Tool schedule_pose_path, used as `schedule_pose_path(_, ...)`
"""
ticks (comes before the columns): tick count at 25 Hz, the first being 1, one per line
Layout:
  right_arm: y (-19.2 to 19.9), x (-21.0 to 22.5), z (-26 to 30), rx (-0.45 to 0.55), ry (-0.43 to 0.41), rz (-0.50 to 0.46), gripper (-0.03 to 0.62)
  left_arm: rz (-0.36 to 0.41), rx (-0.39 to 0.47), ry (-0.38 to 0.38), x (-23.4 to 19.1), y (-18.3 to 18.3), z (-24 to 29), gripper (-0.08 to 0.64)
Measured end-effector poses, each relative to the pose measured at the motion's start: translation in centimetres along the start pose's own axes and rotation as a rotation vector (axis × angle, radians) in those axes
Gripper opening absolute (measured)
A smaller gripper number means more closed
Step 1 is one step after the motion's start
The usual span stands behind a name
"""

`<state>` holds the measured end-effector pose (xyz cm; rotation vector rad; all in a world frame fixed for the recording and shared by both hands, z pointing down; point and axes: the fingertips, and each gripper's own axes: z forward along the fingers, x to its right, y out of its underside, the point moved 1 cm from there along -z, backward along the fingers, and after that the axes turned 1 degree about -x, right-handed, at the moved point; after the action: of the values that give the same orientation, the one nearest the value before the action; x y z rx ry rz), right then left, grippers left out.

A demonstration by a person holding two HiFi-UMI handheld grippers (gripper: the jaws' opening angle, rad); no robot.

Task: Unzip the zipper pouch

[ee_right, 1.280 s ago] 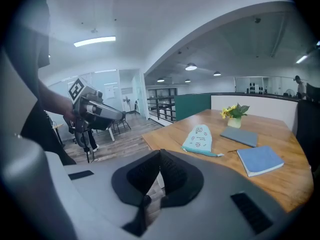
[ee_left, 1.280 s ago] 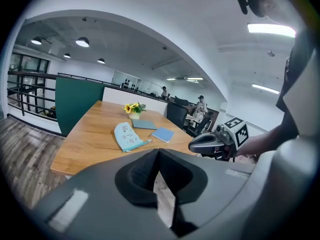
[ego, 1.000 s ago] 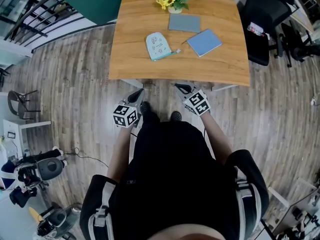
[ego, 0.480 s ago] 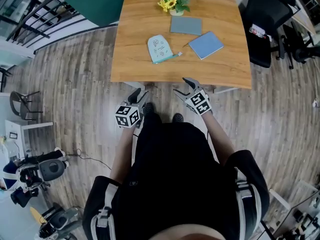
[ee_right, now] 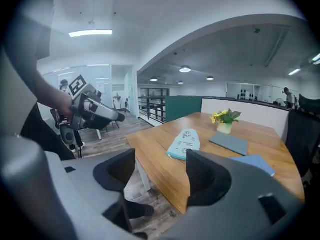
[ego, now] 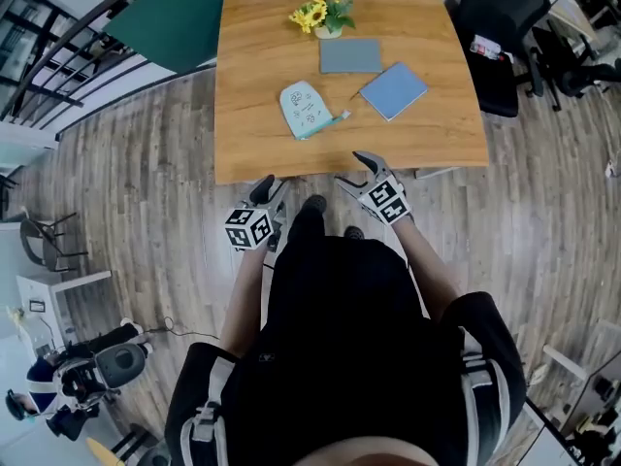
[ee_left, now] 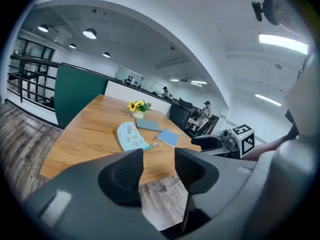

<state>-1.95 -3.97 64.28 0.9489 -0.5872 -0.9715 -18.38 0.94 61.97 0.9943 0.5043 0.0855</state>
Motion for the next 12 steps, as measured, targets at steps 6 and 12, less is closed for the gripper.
schedule_pose_path(6,-1.0,1.7,1.5,-0.009,0.088,0.053,0.318,-0.055,-0.042,0.085,-3.7,-1.2,4.5,0.186)
schedule_pose_path(12,-1.5,2.9,2.9,-0.036,0.143,0.097,0.311,-0.143,-0.110,0.141,-7.5,-0.1,9.5,0.166)
